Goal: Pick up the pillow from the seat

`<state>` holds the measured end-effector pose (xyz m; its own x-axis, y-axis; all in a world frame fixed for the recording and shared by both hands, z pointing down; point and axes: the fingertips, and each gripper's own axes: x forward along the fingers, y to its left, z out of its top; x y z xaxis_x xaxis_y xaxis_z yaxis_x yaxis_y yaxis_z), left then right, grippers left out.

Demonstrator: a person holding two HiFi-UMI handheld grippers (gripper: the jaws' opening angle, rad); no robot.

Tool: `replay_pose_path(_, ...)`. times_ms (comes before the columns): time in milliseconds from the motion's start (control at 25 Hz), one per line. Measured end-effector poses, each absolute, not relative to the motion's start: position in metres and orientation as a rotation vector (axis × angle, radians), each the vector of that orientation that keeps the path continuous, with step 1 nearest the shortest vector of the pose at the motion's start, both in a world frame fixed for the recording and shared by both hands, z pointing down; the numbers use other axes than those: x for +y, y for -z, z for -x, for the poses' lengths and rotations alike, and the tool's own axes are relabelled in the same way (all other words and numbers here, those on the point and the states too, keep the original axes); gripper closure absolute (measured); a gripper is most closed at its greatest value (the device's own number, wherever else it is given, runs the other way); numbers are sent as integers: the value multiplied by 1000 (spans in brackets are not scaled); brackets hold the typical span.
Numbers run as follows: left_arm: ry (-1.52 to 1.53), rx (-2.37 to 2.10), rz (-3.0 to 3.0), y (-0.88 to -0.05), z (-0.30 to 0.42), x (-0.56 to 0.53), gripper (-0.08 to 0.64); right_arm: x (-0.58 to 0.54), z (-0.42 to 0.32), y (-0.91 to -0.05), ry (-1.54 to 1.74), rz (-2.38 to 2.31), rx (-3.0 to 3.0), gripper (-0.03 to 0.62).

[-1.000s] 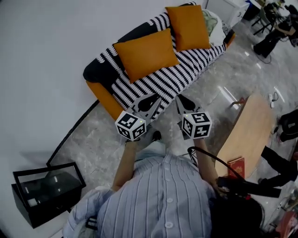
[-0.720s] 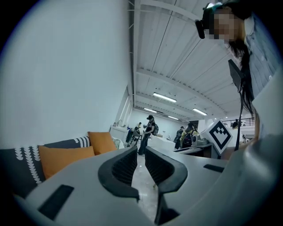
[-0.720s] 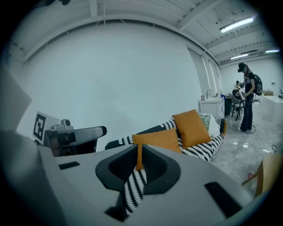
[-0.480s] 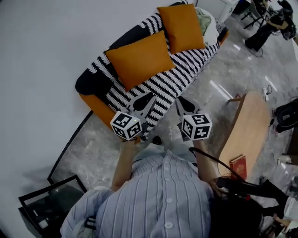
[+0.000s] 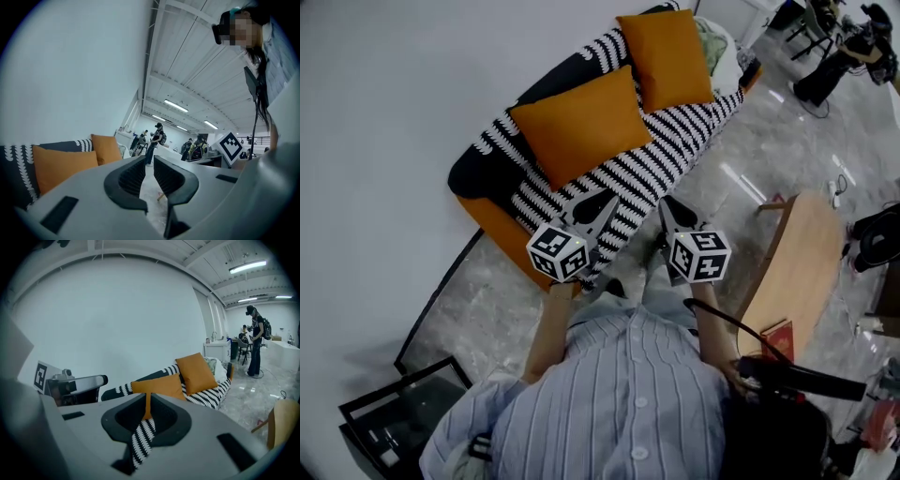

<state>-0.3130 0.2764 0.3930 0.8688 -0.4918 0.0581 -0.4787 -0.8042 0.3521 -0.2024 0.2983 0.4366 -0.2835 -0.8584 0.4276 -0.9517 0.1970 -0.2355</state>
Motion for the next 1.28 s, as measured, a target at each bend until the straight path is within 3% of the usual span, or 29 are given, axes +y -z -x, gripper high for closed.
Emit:
replay_pose_path(400, 60, -782, -2637, -404, 280, 211, 517, 241, 146, -449, -713, -1766, -2258, 551)
replay_pose_path(960, 48, -807, -2586, -413, 114, 110, 517, 132, -23, -454, -738, -1712, -2243, 551)
replay_pose_path(1280, 45, -873, -2593, -411, 54, 65, 517, 95, -96, -459, -741, -1700, -2267, 551)
